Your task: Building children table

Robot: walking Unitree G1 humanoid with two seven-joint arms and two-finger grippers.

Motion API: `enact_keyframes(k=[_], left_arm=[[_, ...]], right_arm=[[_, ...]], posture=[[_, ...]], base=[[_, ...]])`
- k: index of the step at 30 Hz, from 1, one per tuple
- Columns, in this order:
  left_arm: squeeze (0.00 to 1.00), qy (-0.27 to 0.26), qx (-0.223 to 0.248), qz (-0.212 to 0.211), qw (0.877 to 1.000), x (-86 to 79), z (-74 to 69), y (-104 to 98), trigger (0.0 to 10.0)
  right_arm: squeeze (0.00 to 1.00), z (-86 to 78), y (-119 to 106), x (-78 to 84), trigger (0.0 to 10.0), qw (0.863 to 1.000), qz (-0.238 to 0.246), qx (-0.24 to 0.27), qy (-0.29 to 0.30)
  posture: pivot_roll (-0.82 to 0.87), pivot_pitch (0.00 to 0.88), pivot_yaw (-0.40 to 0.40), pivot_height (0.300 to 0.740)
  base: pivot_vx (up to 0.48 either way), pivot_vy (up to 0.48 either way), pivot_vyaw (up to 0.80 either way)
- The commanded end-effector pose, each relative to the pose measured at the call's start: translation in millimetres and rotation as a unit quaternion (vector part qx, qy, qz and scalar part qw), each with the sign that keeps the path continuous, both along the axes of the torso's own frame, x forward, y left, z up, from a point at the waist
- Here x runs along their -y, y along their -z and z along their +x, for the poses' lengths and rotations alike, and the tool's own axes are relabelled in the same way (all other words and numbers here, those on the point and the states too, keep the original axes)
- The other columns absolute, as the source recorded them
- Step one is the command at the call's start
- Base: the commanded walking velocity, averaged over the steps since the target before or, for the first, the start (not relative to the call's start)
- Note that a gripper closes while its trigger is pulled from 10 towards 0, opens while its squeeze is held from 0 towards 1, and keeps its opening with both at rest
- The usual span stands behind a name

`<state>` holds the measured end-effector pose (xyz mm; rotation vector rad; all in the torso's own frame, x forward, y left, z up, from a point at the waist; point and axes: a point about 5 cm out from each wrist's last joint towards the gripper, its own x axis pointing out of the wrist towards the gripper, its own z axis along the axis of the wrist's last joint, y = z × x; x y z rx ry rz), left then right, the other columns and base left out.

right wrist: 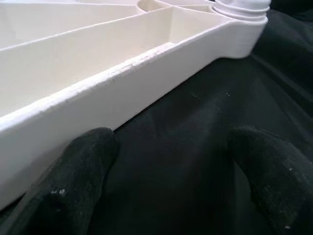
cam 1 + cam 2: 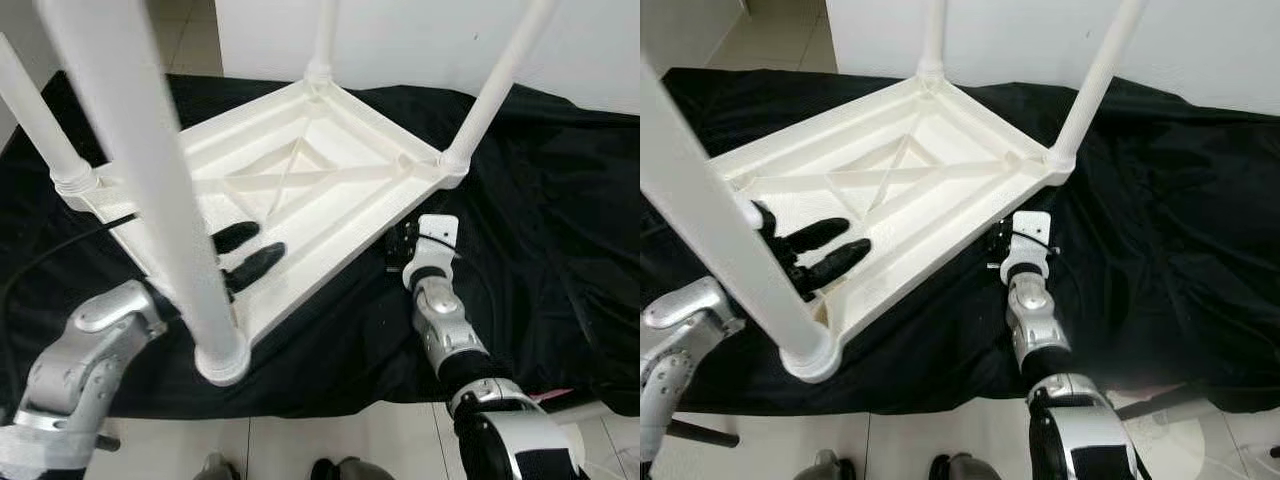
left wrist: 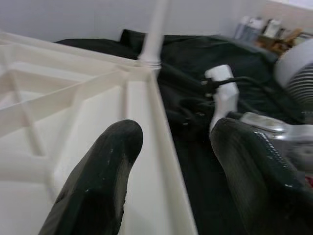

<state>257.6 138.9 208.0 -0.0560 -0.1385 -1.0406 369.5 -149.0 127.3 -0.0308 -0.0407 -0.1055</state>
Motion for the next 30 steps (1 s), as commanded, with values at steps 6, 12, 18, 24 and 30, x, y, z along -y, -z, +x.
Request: enact_keyframes(k=[6, 12, 18, 24, 30], left_arm=[[0.00, 0.071, 0.007, 0.013, 0.997, 14.0, -12.0, -2, 10.0], [0.00, 0.081, 0.001, -0.006, 0.997, 22.0, -12.7, -6, 10.0], [0.00, 0.097, 0.002, -0.024, 0.995, 30.1, -13.5, -10, 10.0], [0.00, 0.107, -0.001, -0.039, 0.994, 42.8, -17.0, -10, 10.0], [0.00, 0.071, -0.004, -0.012, 0.997, 34.6, -7.7, -5, 10.0]], right_arm=[[0.00, 1.7, 5, 0.0, 10.0, 0.999, 0.029, -0.012, -0.022], [0.00, 8.6, -4, -16.1, 10.0, 0.996, 0.044, 0.001, -0.081], [0.00, 9.3, -6, -13.6, 10.0, 0.995, 0.041, 0.013, -0.088], [0.00, 7.4, -3, 3.5, 10.0, 0.998, 0.027, 0.011, -0.054], [0.00, 2.7, -2, 15.8, 10.0, 0.999, 0.022, 0.027, -0.040]], posture=[[0.06, 0.121, -0.064, 0.740], [0.06, 0.121, -0.056, 0.740], [0.05, 0.121, -0.062, 0.740], [0.04, 0.128, -0.064, 0.740], [0.05, 0.131, -0.069, 0.740]], base=[[0.000, 0.000, 0.00], [0.000, 0.000, 0.00], [0.000, 0.000, 0.00], [0.000, 0.000, 0.00], [0.000, 0.000, 0.00]])
